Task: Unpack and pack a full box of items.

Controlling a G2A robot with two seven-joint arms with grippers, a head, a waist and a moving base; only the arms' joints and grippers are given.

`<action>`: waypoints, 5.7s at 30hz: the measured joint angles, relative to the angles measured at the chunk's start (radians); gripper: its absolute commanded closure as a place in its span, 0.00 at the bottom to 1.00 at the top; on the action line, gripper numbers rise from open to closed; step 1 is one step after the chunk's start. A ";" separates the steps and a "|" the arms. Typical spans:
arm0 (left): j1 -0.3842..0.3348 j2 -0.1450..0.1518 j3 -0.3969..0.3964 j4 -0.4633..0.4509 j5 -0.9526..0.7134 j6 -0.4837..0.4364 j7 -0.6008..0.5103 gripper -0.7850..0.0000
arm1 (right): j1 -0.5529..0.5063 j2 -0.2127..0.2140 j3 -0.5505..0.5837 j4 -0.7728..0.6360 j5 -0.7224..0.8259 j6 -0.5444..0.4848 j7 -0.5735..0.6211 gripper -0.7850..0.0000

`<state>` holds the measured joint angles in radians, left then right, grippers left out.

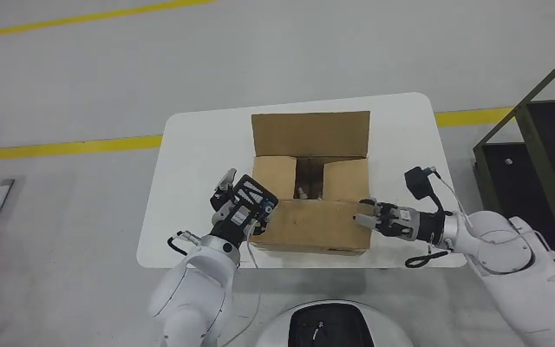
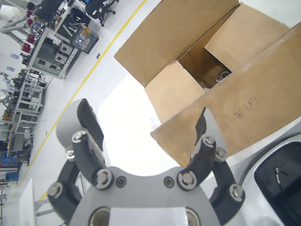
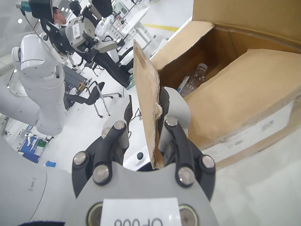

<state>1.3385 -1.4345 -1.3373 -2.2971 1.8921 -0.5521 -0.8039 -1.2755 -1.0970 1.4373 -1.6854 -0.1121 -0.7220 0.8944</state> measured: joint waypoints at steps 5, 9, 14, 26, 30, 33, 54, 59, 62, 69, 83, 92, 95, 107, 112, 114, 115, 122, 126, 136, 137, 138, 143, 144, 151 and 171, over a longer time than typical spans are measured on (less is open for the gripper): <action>0.008 0.002 -0.013 -0.004 0.004 0.060 0.041 0.00 | -0.002 0.008 -0.012 -0.035 -0.053 -0.049 0.025 1.00; -0.021 -0.002 -0.021 -0.014 -0.049 0.116 0.017 0.00 | -0.011 0.011 -0.012 -0.073 -0.141 -0.108 -0.029 1.00; -0.088 -0.003 -0.017 0.012 -0.108 0.105 -0.061 0.00 | -0.025 0.010 -0.006 -0.146 -0.361 -0.253 -0.149 1.00; -0.179 0.008 0.084 0.140 -0.014 -0.046 -0.086 0.00 | -0.066 0.011 0.000 -0.240 -0.895 -0.290 -0.565 1.00; -0.183 0.010 0.103 0.161 -0.004 -0.066 -0.088 0.00 | -0.083 0.015 0.001 -0.233 -1.053 -0.290 -0.694 1.00; -0.180 0.012 0.109 0.162 -0.010 -0.090 -0.093 0.00 | -0.096 0.018 0.006 -0.215 -1.132 -0.287 -0.774 0.71; -0.099 0.030 0.095 0.020 -0.303 -0.216 -0.227 0.00 | -0.150 0.012 0.110 -0.133 -0.688 -0.032 -0.924 0.82; -0.082 0.036 0.106 -0.009 -0.375 -0.209 -0.253 0.00 | -0.140 0.014 0.096 -0.119 -0.640 0.003 -0.827 1.00; -0.076 0.043 0.113 -0.018 -0.396 -0.210 -0.254 0.00 | -0.132 0.016 0.046 -0.116 -0.620 -0.023 -0.725 1.00; -0.085 0.049 0.078 -0.032 -0.421 -0.149 -0.278 0.00 | -0.168 0.021 -0.048 -0.117 -0.532 -0.166 -0.609 1.00; -0.085 0.049 0.079 -0.032 -0.421 -0.151 -0.278 0.00 | -0.203 0.024 0.068 -0.058 -0.617 0.045 -0.773 1.00; -0.084 0.049 0.078 -0.032 -0.420 -0.150 -0.277 0.00 | -0.249 0.016 0.003 -0.010 -0.694 0.116 -0.767 1.00; -0.074 0.053 0.079 -0.020 -0.386 -0.138 -0.243 0.00 | -0.259 0.012 -0.032 -0.030 -0.681 0.099 -0.775 1.00; -0.165 0.048 0.205 0.112 -0.275 -0.024 -0.247 0.00 | -0.271 0.013 -0.028 -0.066 -0.659 0.064 -0.795 1.00; -0.177 0.045 0.226 0.139 -0.274 0.004 -0.255 0.00 | -0.286 0.018 0.019 -0.073 -0.662 0.069 -0.812 1.00; -0.177 0.045 0.225 0.138 -0.274 0.003 -0.255 0.00 | -0.294 0.019 0.036 -0.079 -0.662 0.074 -0.824 1.00; -0.177 0.045 0.225 0.138 -0.274 0.003 -0.255 0.00 | -0.298 0.019 0.042 -0.082 -0.663 0.076 -0.829 1.00; -0.171 0.047 0.227 0.148 -0.261 0.002 -0.247 0.00 | -0.322 0.020 0.062 -0.092 -0.669 0.075 -0.847 1.00; -0.170 0.046 0.260 0.208 -0.186 0.040 -0.254 0.00 | -0.315 0.019 0.055 -0.094 -0.673 0.078 -0.845 1.00; -0.291 0.019 0.453 0.436 0.115 0.093 -0.395 0.00 | -0.303 0.018 0.051 -0.077 -0.672 0.066 -0.850 1.00; -0.296 0.017 0.460 0.446 0.134 0.099 -0.405 0.00 | -0.305 0.018 0.053 -0.075 -0.671 0.065 -0.852 1.00; -0.299 0.016 0.464 0.451 0.147 0.102 -0.410 0.00 | -0.307 0.018 0.055 -0.074 -0.671 0.065 -0.854 1.00; -0.302 0.011 0.462 0.461 0.206 0.103 -0.429 0.51 | -0.318 0.018 0.060 -0.078 -0.673 0.066 -0.855 1.00; -0.302 0.011 0.460 0.463 0.215 0.102 -0.429 0.69 | -0.319 0.018 0.061 -0.079 -0.674 0.067 -0.855 1.00; -0.289 0.008 0.443 0.461 0.261 0.089 -0.426 1.00 | -0.302 0.017 0.057 -0.087 -0.673 0.071 -0.851 1.00; -0.271 -0.007 0.319 0.340 0.277 0.129 -0.436 0.15 | -0.064 -0.008 -0.135 0.017 -0.649 0.003 -0.779 1.00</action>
<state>1.0672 -1.4412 -1.0181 -1.9568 2.1687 -0.4233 -1.2401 -1.3400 -1.1048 1.3026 -1.6689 -0.7611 -0.7186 0.1155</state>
